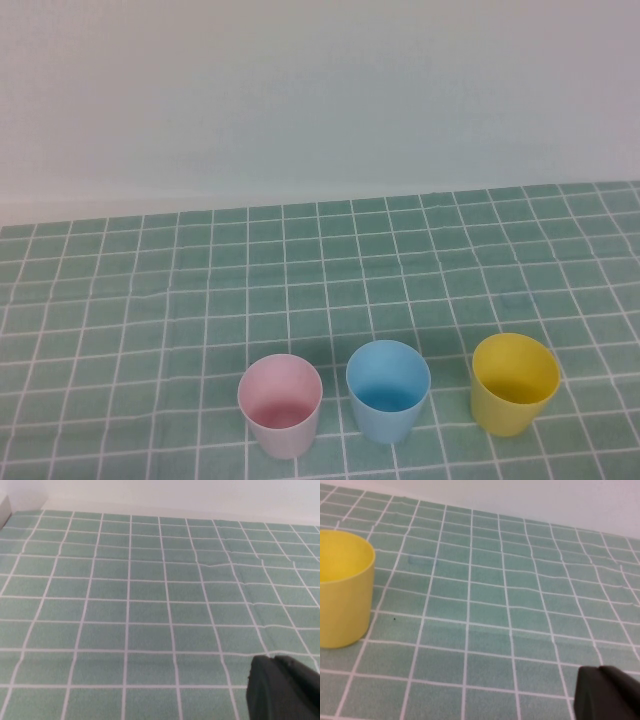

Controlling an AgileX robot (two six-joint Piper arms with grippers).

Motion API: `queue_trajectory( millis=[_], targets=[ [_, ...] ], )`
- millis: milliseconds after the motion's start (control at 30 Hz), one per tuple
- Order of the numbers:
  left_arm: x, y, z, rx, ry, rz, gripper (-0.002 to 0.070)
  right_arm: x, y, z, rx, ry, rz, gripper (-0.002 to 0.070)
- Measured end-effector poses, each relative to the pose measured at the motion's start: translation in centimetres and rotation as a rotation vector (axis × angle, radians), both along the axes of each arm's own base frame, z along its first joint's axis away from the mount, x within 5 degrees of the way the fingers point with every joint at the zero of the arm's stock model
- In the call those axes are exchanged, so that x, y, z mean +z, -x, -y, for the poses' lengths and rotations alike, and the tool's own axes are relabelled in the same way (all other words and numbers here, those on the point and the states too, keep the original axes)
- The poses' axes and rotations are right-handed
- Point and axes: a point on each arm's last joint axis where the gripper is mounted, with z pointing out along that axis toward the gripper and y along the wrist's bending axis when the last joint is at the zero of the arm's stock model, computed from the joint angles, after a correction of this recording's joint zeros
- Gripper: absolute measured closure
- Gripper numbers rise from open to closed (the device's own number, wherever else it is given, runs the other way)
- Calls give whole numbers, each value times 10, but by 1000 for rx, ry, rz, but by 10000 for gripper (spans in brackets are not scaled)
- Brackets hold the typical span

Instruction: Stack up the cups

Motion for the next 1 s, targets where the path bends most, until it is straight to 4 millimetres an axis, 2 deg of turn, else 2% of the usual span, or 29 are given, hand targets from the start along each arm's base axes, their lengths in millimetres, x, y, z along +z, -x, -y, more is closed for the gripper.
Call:
queue_trajectory(
  millis=[1000],
  targets=[
    [0, 0, 0, 0, 0, 0, 676, 0, 0, -1, 16, -36, -1, 678]
  ],
)
